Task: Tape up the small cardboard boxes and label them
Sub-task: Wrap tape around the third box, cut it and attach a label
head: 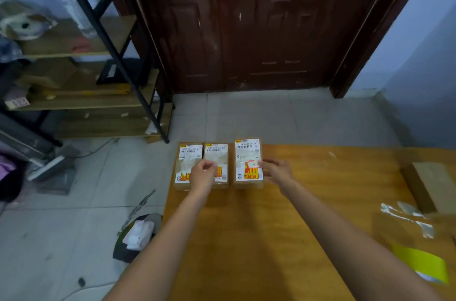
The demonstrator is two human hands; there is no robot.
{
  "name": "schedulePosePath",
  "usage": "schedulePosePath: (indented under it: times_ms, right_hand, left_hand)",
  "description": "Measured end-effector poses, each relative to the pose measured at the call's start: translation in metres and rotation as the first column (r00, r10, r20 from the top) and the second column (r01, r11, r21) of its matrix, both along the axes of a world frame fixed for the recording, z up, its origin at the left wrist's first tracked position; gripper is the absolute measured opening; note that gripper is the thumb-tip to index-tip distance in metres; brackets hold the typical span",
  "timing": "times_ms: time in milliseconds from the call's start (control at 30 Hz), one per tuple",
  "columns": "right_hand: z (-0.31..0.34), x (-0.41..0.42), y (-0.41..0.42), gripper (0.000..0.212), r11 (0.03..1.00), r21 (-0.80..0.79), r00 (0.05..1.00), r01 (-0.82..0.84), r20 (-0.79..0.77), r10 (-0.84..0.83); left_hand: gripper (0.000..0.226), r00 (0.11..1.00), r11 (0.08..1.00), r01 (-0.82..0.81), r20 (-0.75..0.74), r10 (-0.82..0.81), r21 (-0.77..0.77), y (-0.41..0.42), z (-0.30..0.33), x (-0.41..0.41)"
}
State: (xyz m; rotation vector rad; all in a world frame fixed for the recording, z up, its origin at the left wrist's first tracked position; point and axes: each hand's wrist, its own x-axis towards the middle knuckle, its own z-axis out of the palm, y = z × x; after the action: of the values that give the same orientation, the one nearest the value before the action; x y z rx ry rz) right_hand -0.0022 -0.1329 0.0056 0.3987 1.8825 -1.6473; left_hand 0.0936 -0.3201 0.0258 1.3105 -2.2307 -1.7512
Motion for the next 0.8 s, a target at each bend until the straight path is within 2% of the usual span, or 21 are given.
schedulePosePath:
  times_ms: [133, 267, 433, 567, 800]
  right_hand:
    - [-0.027, -0.008, -0.012, 0.04, 1.0, 0.03, 0.999, -0.004, 0.043, 0.003]
    - [-0.044, -0.009, -0.019, 0.039, 0.998, 0.064, 1.0, 0.012, 0.014, -0.013]
    - [-0.054, -0.01, -0.024, 0.037, 0.948, 0.308, 0.983, -0.086, -0.128, 0.131]
    - [-0.038, -0.007, -0.023, 0.041, 0.911, 0.404, 0.959, -0.083, -0.215, 0.183]
    - [0.027, 0.011, 0.003, 0.051, 0.903, 0.427, 0.923, -0.037, -0.332, 0.195]
  left_hand:
    - [0.007, 0.999, 1.0, 0.016, 0.033, -0.017, 0.006, -0.016, -0.019, -0.006]
    - [0.01, 0.996, 0.998, 0.062, 0.065, -0.063, 0.018, -0.02, -0.033, -0.007]
    - [0.007, 0.988, 0.992, 0.127, 0.081, -0.128, 0.012, -0.019, -0.041, -0.005]
    - [0.009, 0.979, 0.984, 0.179, 0.091, -0.18, 0.018, -0.023, -0.028, -0.01]
    - [0.006, 0.947, 0.947, 0.321, -0.015, -0.32, -0.001, -0.024, 0.03, -0.011]
